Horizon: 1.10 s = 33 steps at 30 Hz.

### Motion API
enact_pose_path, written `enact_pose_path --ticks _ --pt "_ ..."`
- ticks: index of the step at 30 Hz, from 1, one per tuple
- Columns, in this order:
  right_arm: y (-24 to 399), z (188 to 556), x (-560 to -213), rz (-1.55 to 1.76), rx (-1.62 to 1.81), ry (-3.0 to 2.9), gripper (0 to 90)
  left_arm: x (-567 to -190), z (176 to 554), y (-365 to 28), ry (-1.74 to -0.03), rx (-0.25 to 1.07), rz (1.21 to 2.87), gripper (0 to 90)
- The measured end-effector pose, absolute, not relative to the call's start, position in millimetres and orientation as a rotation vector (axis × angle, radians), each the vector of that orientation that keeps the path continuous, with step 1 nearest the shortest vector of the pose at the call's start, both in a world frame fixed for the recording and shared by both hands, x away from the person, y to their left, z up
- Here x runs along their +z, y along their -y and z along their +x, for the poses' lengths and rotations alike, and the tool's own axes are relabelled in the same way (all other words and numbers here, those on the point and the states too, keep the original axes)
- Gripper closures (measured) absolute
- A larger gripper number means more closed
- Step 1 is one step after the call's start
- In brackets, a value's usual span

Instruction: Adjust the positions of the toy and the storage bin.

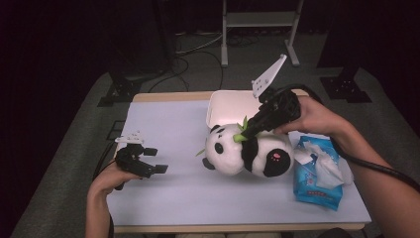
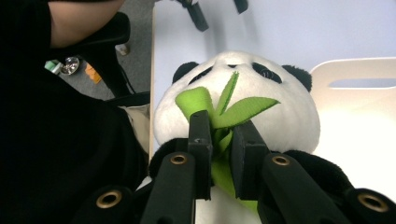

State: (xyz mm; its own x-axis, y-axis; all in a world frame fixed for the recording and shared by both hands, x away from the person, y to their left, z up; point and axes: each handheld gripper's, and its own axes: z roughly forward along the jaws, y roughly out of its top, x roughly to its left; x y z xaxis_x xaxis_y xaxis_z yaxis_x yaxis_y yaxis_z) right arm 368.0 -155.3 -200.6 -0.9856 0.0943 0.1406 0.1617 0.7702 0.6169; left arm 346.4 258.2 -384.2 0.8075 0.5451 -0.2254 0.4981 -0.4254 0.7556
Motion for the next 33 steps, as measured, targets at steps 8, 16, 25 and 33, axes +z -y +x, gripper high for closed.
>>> enact_pose_path --ticks 8,16,25,33 --pt "165 380 -170 -0.244 -1.052 2.878 79.8 -388 349 -261 -0.782 0.053 2.09 9.7" --pt "173 403 -148 -0.31 -1.066 2.906 80.3 -389 350 -266 -0.801 0.055 2.078 9.7" --pt "178 445 -149 -0.402 -1.061 2.889 80.7 -393 352 -270 -0.82 0.049 2.071 9.7" --pt "175 489 -173 -0.483 -1.011 2.857 80.8 -395 353 -274 -0.837 0.046 2.061 9.7"
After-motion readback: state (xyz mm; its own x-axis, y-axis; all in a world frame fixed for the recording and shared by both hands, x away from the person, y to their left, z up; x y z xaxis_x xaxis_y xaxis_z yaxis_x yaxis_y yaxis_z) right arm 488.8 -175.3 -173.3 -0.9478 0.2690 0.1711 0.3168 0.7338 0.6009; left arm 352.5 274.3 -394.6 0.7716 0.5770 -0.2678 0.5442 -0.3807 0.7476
